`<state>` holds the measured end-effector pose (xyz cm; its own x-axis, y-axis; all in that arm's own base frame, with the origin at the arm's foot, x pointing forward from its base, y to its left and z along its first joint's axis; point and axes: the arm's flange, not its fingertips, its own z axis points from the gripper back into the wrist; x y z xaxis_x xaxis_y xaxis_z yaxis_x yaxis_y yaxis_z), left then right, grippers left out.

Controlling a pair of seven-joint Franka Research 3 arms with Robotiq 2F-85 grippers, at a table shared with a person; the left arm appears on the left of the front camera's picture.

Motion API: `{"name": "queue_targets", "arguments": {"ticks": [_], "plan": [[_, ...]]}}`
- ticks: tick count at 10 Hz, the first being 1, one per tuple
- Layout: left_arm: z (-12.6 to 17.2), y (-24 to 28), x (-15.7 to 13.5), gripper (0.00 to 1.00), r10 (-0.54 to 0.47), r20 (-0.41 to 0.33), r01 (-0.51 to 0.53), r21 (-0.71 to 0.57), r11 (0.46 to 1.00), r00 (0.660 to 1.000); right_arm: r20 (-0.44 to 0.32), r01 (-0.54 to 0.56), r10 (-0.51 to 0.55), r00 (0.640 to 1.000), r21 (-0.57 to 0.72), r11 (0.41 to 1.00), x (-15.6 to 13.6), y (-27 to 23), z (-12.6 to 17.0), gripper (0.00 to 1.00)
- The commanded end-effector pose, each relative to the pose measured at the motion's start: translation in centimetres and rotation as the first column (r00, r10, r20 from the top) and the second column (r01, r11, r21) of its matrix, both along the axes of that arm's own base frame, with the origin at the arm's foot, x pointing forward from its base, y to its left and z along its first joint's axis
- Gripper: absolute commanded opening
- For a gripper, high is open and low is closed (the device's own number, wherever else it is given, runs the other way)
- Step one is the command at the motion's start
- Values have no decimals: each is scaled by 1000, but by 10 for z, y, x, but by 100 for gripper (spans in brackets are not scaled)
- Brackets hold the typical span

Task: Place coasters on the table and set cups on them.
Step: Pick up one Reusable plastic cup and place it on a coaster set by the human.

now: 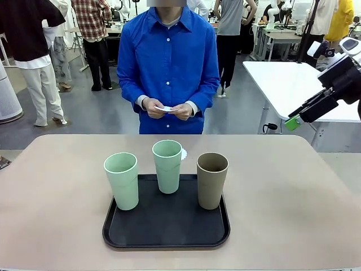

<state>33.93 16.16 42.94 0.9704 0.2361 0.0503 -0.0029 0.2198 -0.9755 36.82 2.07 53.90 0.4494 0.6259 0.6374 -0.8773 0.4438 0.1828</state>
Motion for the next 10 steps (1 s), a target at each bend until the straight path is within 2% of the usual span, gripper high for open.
{"name": "queue_targets", "arguments": {"ticks": [1,2,4,6,7,8,10], "plan": [[1,2,-1,100,3,21,-3,-13,1000,1000,151,-199,173,973,179,964,10,-20,-23,100],[1,2,-1,100,3,21,-3,-13,1000,1000,152,-179,146,978,237,955,18,-25,-39,100],[1,2,-1,100,3,21,-3,-13,1000,1000,185,-241,186,965,340,909,34,-35,-73,100],[1,2,-1,100,3,21,-3,-13,1000,1000,256,-242,165,952,309,920,33,-30,-100,100],[1,2,-1,100,3,21,-3,-13,1000,1000,256,-266,197,946,272,925,32,-28,-110,100],[1,2,-1,100,3,21,-3,-13,1000,1000,225,-299,244,943,258,919,30,-28,-121,100],[1,2,-1,100,3,21,-3,-13,1000,1000,214,-292,241,947,250,923,29,-27,-130,100]]}}
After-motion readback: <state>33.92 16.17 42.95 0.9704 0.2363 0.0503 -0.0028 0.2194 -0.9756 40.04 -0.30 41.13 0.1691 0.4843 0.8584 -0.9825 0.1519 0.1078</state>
